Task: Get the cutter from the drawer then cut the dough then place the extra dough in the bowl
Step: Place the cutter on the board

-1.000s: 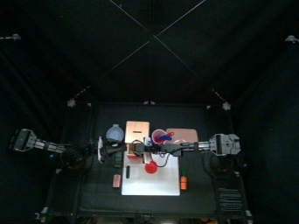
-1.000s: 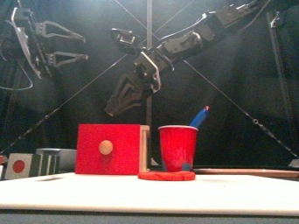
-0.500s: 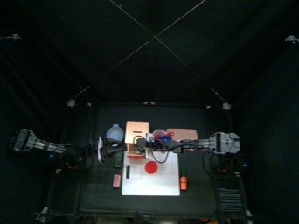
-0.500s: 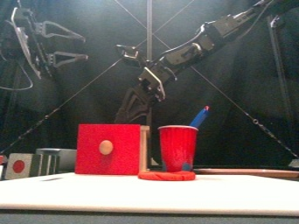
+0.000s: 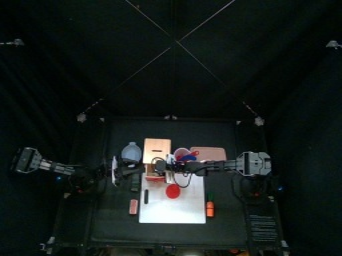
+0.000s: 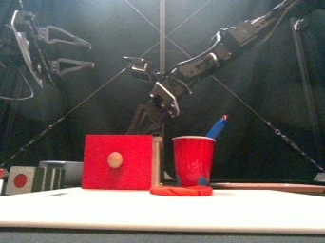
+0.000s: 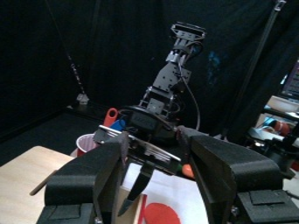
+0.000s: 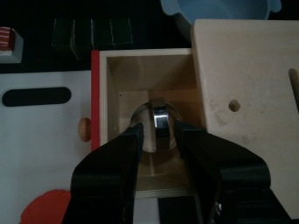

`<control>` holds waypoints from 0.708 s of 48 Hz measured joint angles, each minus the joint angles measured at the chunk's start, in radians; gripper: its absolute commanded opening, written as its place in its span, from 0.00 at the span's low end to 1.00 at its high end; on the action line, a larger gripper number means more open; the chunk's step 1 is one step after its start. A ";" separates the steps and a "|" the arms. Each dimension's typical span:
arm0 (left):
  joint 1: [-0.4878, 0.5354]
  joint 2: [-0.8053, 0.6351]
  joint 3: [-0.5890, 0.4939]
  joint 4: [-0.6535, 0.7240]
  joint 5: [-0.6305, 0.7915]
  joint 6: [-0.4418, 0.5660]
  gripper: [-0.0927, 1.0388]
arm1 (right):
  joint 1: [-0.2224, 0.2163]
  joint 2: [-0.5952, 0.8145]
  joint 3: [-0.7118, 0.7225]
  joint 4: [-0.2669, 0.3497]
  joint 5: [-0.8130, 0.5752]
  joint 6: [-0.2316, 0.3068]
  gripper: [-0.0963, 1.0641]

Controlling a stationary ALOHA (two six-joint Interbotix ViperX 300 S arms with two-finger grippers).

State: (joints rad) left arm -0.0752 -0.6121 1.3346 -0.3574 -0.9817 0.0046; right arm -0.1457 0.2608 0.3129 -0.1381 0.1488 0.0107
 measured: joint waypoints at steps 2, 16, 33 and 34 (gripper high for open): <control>0.000 0.000 0.002 -0.005 -0.002 0.000 0.84 | 0.002 0.006 -0.003 0.000 0.000 0.002 0.72; -0.002 0.000 0.008 -0.028 -0.002 0.002 0.84 | 0.002 0.032 -0.026 -0.003 0.000 -0.008 0.71; -0.002 0.000 0.018 -0.055 -0.002 0.000 0.84 | 0.000 0.034 -0.026 -0.018 0.012 -0.011 0.54; 0.000 0.000 0.020 -0.058 -0.002 0.000 0.84 | 0.002 0.034 -0.028 -0.018 0.014 -0.011 0.53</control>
State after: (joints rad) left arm -0.0752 -0.6121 1.3545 -0.4157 -0.9833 0.0046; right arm -0.1442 0.2945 0.2853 -0.1565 0.1626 0.0000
